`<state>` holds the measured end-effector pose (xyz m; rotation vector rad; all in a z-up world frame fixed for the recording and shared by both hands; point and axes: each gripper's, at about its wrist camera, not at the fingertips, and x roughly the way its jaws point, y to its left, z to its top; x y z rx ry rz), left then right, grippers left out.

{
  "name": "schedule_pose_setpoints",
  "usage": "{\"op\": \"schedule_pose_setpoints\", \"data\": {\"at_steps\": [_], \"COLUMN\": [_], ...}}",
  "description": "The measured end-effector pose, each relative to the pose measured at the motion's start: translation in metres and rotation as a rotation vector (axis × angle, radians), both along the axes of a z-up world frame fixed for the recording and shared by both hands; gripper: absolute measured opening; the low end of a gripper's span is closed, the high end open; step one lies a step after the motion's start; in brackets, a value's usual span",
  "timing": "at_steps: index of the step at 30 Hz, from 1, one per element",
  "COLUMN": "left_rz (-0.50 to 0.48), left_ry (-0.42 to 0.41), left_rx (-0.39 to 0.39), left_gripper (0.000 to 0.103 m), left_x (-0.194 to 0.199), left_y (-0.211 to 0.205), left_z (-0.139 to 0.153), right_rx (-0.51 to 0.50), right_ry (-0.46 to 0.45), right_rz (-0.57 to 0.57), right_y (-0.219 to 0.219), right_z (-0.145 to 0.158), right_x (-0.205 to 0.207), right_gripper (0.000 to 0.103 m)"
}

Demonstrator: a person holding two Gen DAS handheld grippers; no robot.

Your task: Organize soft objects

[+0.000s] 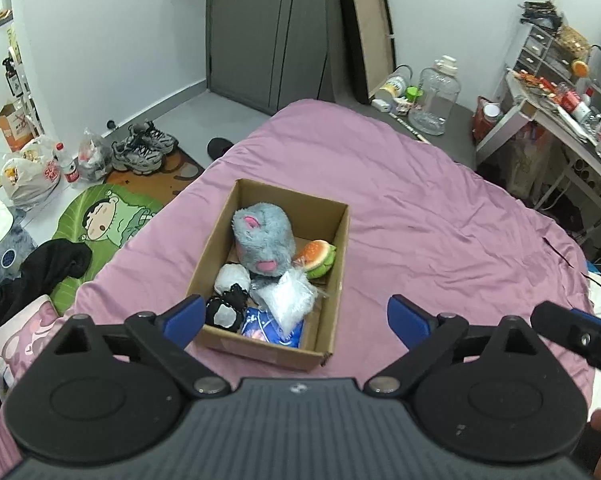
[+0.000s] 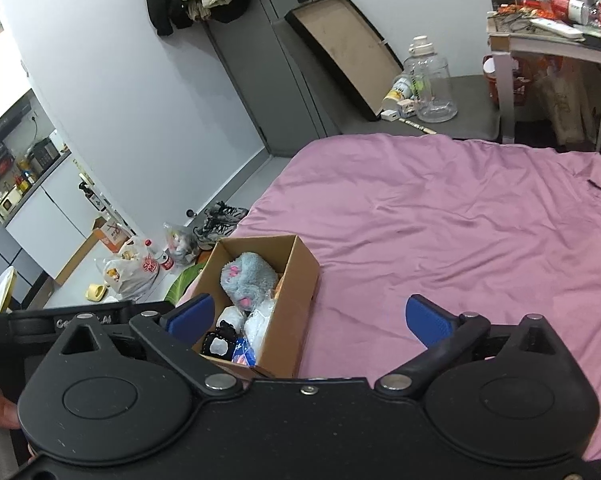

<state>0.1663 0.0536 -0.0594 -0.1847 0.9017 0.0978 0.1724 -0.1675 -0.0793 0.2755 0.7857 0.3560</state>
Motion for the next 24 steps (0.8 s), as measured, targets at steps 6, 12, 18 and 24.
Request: {"op": "schedule_pose_setpoints", "data": {"at_steps": [6, 12, 18, 24], "left_rz": [-0.011, -0.006, -0.004, -0.023], "left_ry": [-0.043, -0.080, -0.127, -0.160], "left_rx": [0.006, -0.004, -0.007, 0.004], "left_gripper": [0.101, 0.102, 0.103, 0.103], "left_x": [-0.028, -0.052, -0.075, -0.094], "left_y": [-0.003, -0.001, -0.004, -0.010], "left_z": [0.013, 0.025, 0.038, 0.050], "right_rx": [0.005, -0.016, -0.031, -0.072], "right_ry": [-0.019, -0.039, -0.030, -0.057], "right_rz": [-0.012, -0.033, -0.045, -0.057], "right_y": [-0.010, -0.015, -0.023, -0.028], "right_z": [0.005, 0.015, 0.024, 0.034], "right_x": [-0.020, -0.038, -0.058, -0.081], "right_gripper": [0.103, 0.103, 0.103, 0.103]}}
